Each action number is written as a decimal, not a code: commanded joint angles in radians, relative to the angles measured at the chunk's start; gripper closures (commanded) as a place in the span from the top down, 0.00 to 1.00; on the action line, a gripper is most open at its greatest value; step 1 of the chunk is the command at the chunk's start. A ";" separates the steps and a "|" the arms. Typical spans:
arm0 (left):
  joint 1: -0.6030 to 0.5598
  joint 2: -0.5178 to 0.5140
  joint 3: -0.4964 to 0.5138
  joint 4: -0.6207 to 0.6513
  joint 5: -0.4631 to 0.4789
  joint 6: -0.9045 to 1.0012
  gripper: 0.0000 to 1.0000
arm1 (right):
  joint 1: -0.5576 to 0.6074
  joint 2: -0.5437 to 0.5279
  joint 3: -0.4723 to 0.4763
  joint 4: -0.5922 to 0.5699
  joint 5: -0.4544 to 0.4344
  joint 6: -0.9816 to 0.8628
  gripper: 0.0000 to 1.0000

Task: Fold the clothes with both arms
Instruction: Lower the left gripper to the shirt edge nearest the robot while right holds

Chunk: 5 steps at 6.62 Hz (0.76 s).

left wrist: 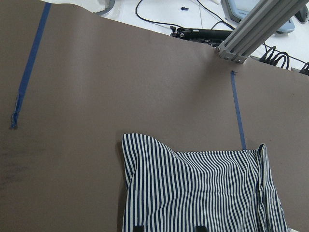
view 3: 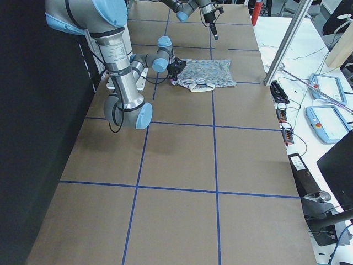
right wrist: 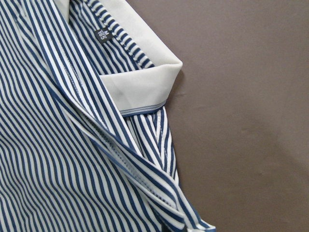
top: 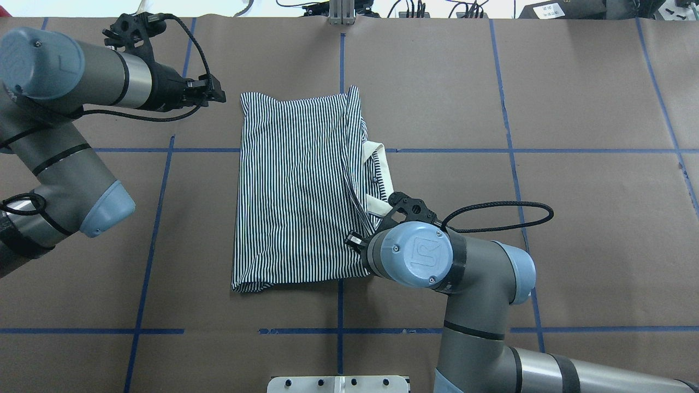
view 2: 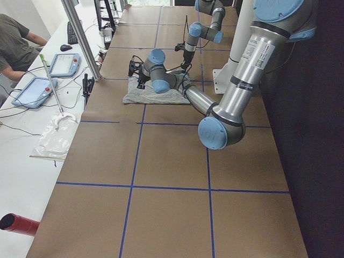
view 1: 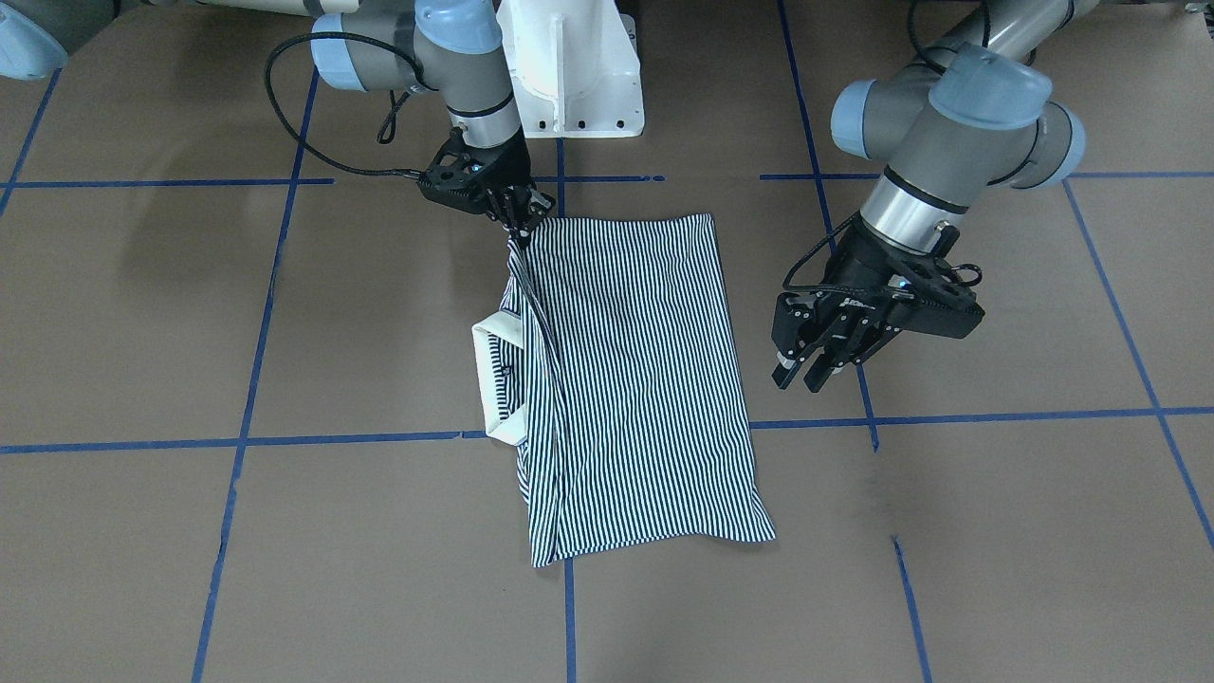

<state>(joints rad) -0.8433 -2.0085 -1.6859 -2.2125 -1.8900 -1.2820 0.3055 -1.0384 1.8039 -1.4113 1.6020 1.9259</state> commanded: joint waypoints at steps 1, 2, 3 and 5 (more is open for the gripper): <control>0.091 0.029 -0.067 -0.001 0.029 -0.198 0.52 | -0.005 -0.015 0.023 0.000 -0.001 0.043 0.00; 0.209 0.107 -0.174 0.005 0.117 -0.295 0.57 | -0.005 -0.014 0.023 0.000 -0.001 0.048 0.00; 0.354 0.179 -0.257 0.028 0.219 -0.406 0.59 | -0.003 -0.015 0.032 -0.002 -0.001 0.050 0.00; 0.527 0.240 -0.295 0.118 0.374 -0.500 0.62 | -0.003 -0.049 0.072 -0.002 -0.001 0.077 0.00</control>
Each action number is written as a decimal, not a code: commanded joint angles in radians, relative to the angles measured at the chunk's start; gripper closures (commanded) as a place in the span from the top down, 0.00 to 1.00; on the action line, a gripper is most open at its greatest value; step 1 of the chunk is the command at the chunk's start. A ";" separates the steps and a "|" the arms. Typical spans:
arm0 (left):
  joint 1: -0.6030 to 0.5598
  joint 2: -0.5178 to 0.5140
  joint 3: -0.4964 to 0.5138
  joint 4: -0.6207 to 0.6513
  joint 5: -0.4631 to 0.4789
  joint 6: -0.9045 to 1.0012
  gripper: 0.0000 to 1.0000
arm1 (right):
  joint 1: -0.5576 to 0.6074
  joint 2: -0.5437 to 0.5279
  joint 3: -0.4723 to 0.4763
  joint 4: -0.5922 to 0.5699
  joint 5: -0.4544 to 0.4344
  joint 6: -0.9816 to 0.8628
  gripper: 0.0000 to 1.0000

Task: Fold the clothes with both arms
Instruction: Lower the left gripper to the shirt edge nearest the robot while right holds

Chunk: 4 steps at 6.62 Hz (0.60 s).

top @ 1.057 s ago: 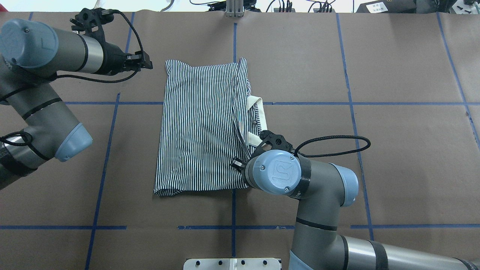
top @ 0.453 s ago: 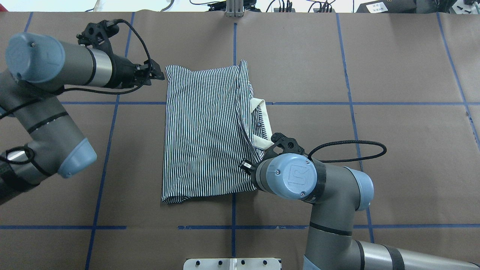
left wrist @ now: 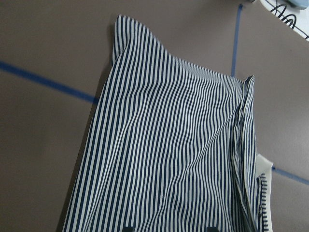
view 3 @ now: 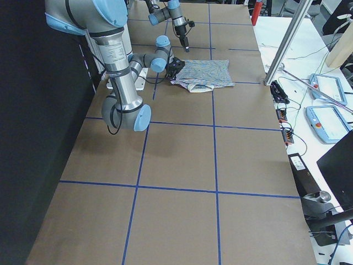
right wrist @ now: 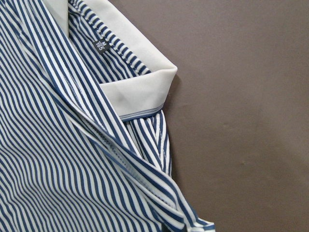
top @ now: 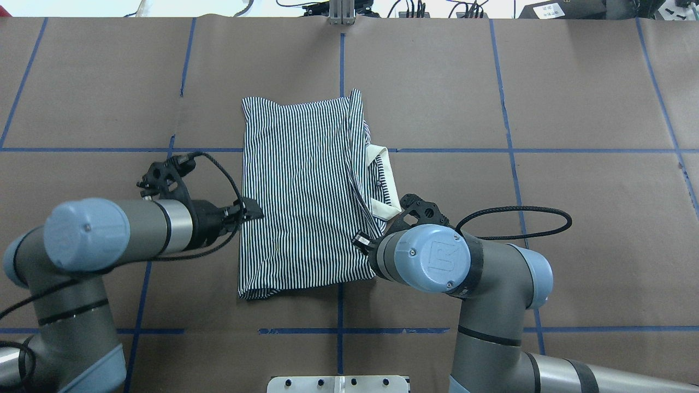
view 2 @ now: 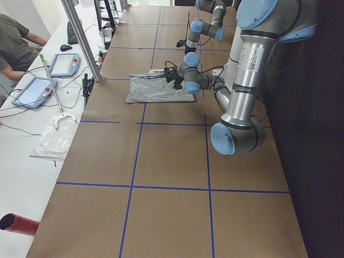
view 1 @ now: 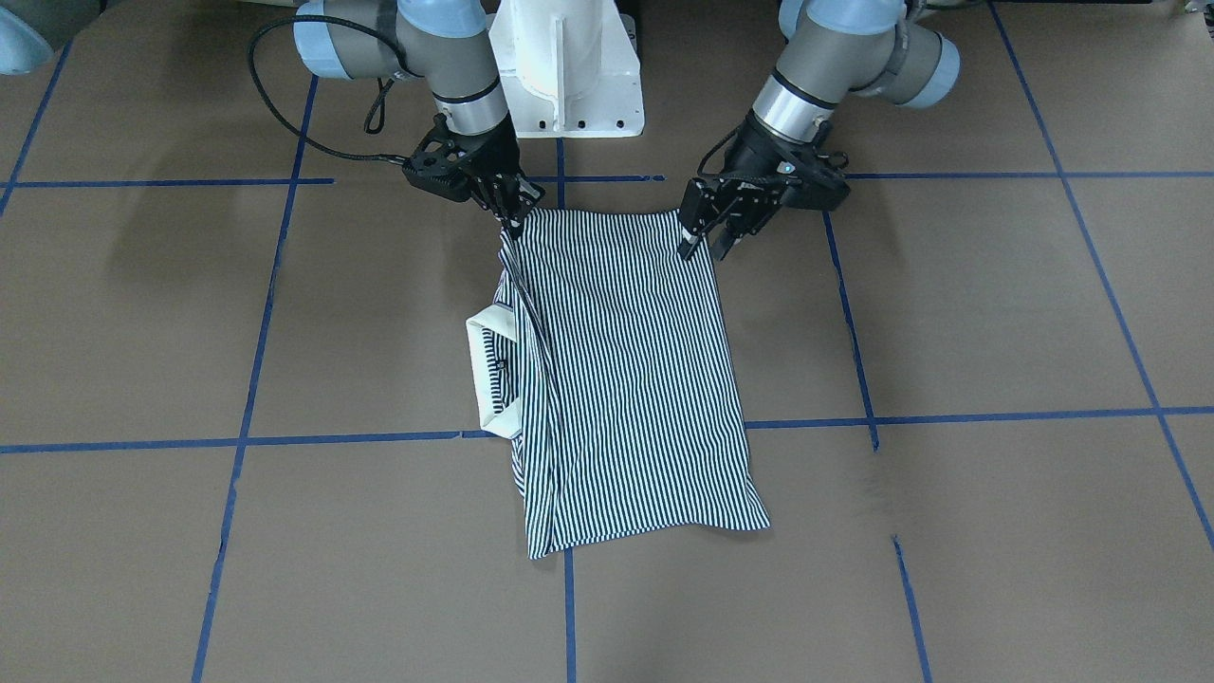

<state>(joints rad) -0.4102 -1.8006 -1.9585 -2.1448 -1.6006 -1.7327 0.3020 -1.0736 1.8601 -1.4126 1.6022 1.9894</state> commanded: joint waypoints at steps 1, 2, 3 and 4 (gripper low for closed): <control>0.114 0.032 -0.022 0.113 0.091 -0.065 0.62 | 0.000 -0.017 0.016 0.001 -0.001 0.043 0.00; 0.134 0.030 -0.014 0.129 0.091 -0.068 0.62 | -0.001 -0.017 0.013 0.001 -0.001 0.045 0.00; 0.146 0.030 -0.010 0.131 0.091 -0.068 0.62 | -0.001 -0.017 0.013 0.001 -0.001 0.045 0.00; 0.152 0.032 -0.007 0.131 0.091 -0.068 0.61 | -0.001 -0.016 0.013 0.001 -0.001 0.045 0.00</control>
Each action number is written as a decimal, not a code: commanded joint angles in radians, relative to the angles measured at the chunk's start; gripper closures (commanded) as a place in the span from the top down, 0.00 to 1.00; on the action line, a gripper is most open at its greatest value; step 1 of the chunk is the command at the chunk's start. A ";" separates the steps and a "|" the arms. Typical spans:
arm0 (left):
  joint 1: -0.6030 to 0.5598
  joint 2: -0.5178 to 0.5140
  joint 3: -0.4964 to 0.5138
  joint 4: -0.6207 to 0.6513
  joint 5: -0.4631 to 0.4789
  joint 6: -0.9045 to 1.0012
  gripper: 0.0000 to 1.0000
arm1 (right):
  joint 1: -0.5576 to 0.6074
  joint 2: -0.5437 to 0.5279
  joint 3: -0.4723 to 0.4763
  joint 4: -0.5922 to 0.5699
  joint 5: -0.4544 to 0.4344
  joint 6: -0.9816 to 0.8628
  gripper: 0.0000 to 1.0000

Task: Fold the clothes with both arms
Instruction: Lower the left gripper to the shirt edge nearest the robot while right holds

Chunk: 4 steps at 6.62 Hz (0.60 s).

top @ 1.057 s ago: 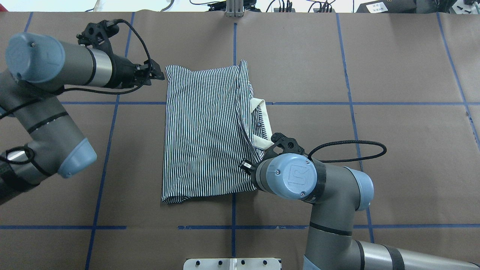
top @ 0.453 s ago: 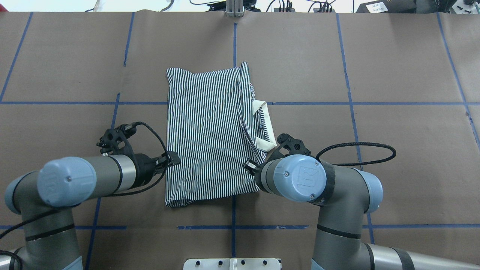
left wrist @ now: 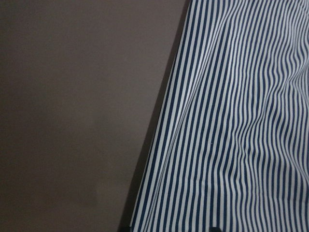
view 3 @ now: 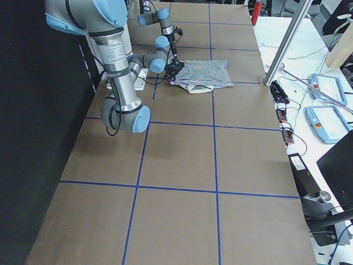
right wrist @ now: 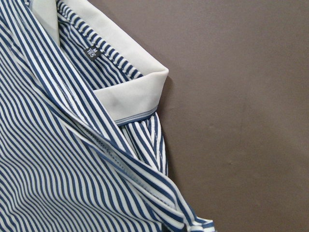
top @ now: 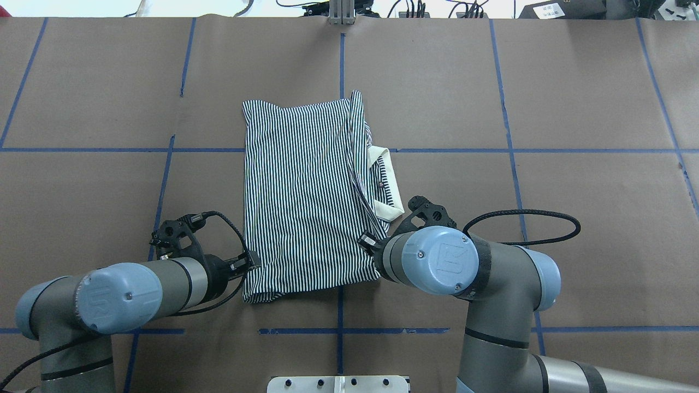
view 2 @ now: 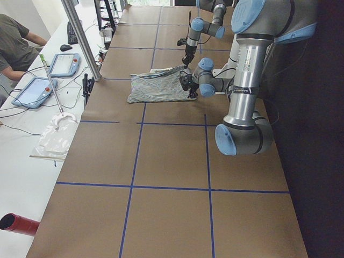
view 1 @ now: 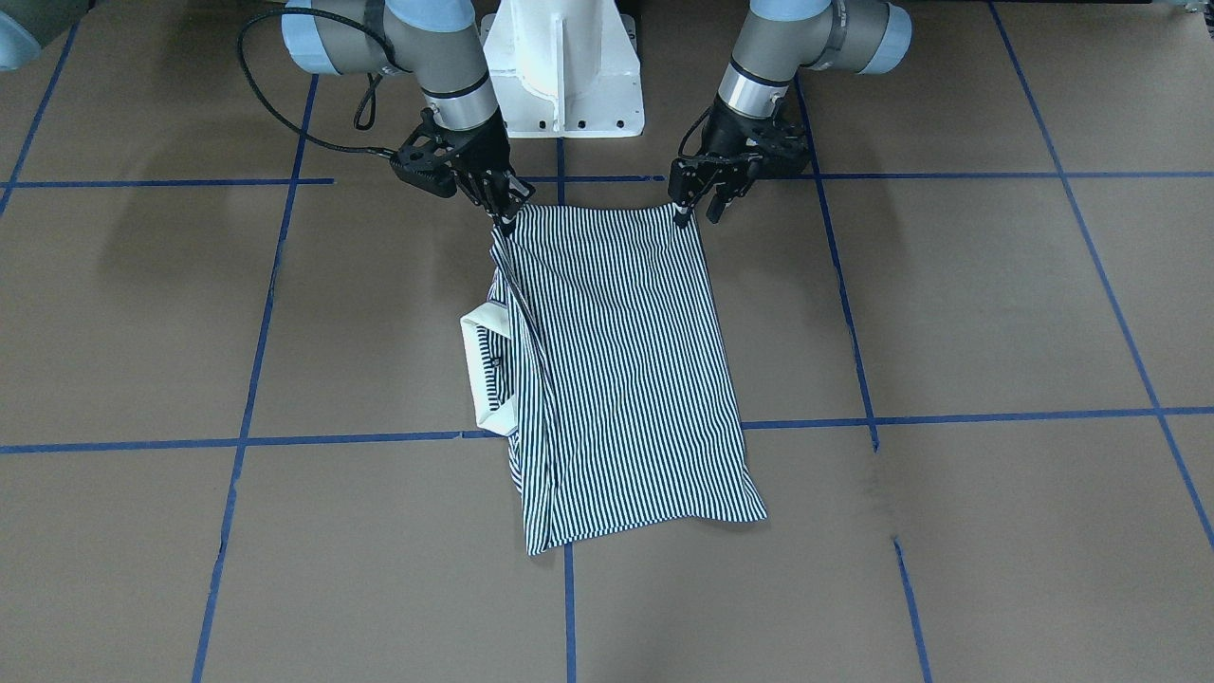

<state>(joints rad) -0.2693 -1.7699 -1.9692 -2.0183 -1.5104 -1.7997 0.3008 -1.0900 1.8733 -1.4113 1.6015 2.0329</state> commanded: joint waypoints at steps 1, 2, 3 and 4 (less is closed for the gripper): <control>0.022 0.001 0.013 0.004 0.001 -0.001 0.60 | 0.000 0.001 0.000 0.002 0.002 0.001 0.00; 0.031 0.000 0.016 0.004 0.001 -0.001 0.60 | 0.000 0.001 0.000 0.000 0.002 0.001 0.00; 0.051 -0.003 0.018 0.004 0.001 -0.001 0.58 | 0.000 0.001 0.000 0.002 0.002 0.001 0.00; 0.062 -0.005 0.021 0.004 -0.001 -0.001 0.57 | 0.000 0.001 0.000 0.002 0.003 0.001 0.00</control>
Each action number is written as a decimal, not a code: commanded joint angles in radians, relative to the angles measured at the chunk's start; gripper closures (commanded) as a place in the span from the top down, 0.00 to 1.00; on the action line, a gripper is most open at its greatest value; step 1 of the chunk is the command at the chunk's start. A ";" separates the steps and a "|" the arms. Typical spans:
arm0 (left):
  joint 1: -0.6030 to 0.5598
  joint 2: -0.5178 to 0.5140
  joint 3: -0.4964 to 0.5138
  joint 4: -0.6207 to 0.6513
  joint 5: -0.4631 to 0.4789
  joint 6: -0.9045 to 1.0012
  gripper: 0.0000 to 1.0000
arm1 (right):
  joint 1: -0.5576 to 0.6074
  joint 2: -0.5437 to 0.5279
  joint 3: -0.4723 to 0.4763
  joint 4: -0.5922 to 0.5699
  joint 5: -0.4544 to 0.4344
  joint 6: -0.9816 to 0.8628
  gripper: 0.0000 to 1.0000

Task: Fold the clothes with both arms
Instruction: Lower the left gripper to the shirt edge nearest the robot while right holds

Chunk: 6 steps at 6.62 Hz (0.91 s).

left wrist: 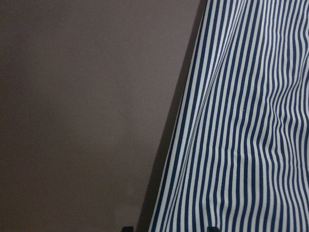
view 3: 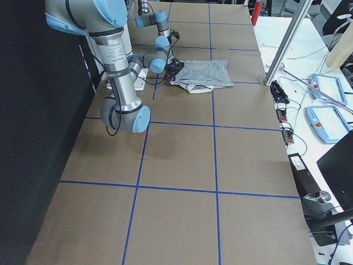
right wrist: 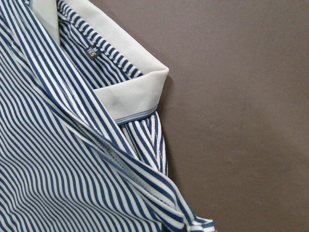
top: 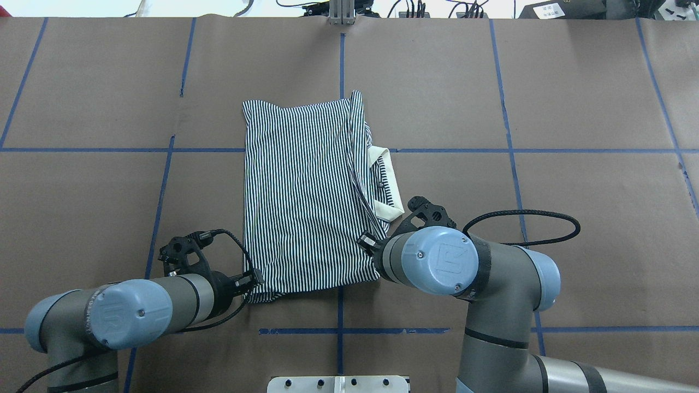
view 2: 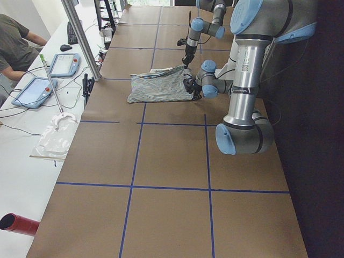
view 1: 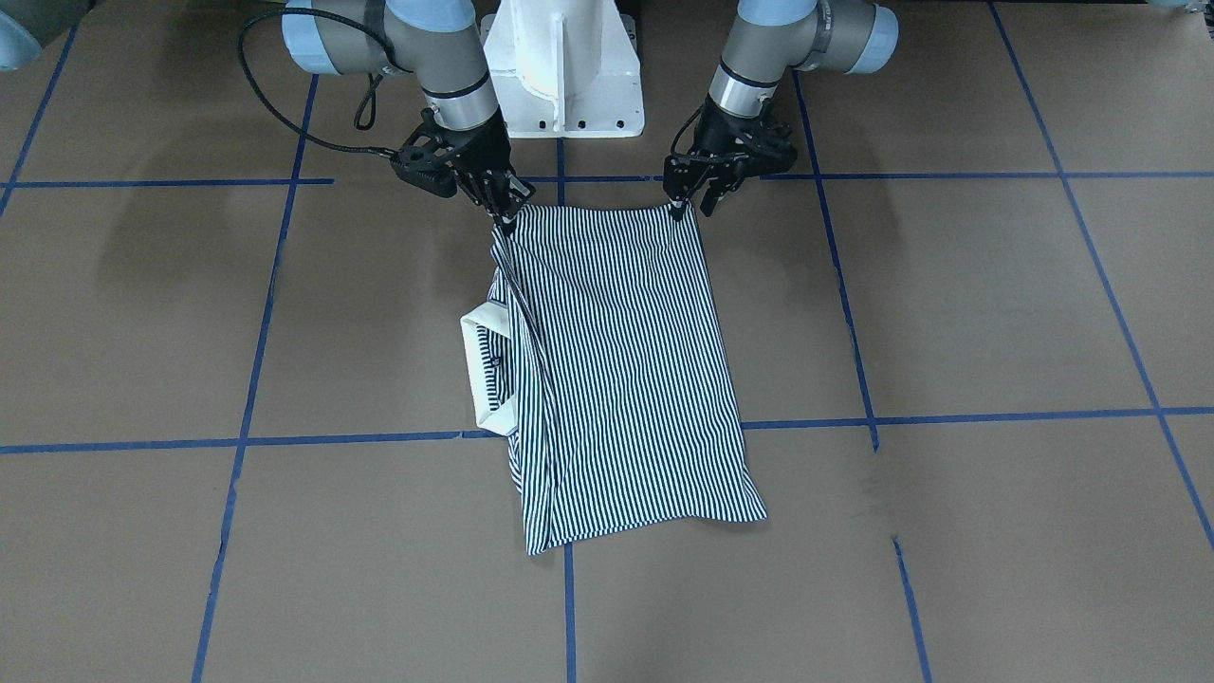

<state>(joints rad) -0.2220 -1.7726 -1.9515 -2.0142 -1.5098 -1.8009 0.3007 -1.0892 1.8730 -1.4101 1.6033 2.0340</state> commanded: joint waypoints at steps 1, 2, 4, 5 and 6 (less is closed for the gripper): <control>0.015 -0.002 0.003 0.002 -0.001 0.000 0.47 | 0.000 -0.001 0.000 0.000 0.001 0.000 0.00; 0.015 -0.004 0.008 0.002 -0.001 0.000 0.21 | 0.000 -0.001 0.000 0.000 0.001 0.000 0.00; 0.015 -0.004 0.008 0.002 -0.001 0.003 0.00 | 0.002 -0.005 -0.002 0.003 0.003 -0.002 0.00; 0.013 -0.005 0.005 0.002 -0.001 0.005 0.00 | 0.002 -0.008 -0.002 0.008 0.003 -0.003 0.00; 0.009 -0.005 -0.015 0.002 -0.003 0.005 0.00 | 0.002 -0.012 0.001 0.010 0.004 -0.002 0.00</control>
<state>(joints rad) -0.2094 -1.7771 -1.9508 -2.0126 -1.5114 -1.7970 0.3021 -1.0968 1.8724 -1.4033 1.6064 2.0320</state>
